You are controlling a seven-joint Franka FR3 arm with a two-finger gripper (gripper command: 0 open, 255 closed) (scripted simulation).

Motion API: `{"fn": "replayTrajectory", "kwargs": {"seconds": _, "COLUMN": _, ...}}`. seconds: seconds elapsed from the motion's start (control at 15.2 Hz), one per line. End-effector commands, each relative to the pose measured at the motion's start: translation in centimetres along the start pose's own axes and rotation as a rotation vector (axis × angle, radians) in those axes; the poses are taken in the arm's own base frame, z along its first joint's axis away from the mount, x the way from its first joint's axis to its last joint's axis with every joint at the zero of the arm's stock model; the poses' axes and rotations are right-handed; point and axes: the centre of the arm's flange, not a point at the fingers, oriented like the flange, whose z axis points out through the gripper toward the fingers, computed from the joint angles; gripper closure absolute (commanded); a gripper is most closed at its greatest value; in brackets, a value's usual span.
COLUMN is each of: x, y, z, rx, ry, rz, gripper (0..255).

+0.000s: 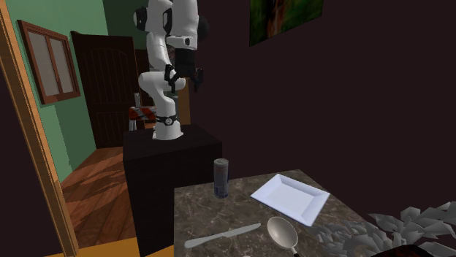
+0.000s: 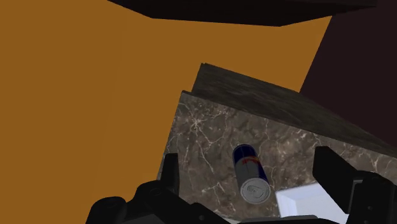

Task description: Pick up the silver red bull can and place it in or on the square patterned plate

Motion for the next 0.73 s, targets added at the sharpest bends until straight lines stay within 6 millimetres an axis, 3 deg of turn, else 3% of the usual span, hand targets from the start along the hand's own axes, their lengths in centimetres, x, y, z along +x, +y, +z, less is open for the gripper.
{"fn": "replayTrajectory", "kwargs": {"seconds": 0.0, "x": 1.5, "y": 0.0, "z": 2.2, "rx": 0.010, "ry": 0.003, "rz": 0.006, "gripper": 0}}
{"fn": "replayTrajectory", "kwargs": {"seconds": 0.66, "x": 9.5, "y": -2.5, "z": 12.1, "rx": 0.056, "ry": 0.007, "rz": 0.034, "gripper": 0}}
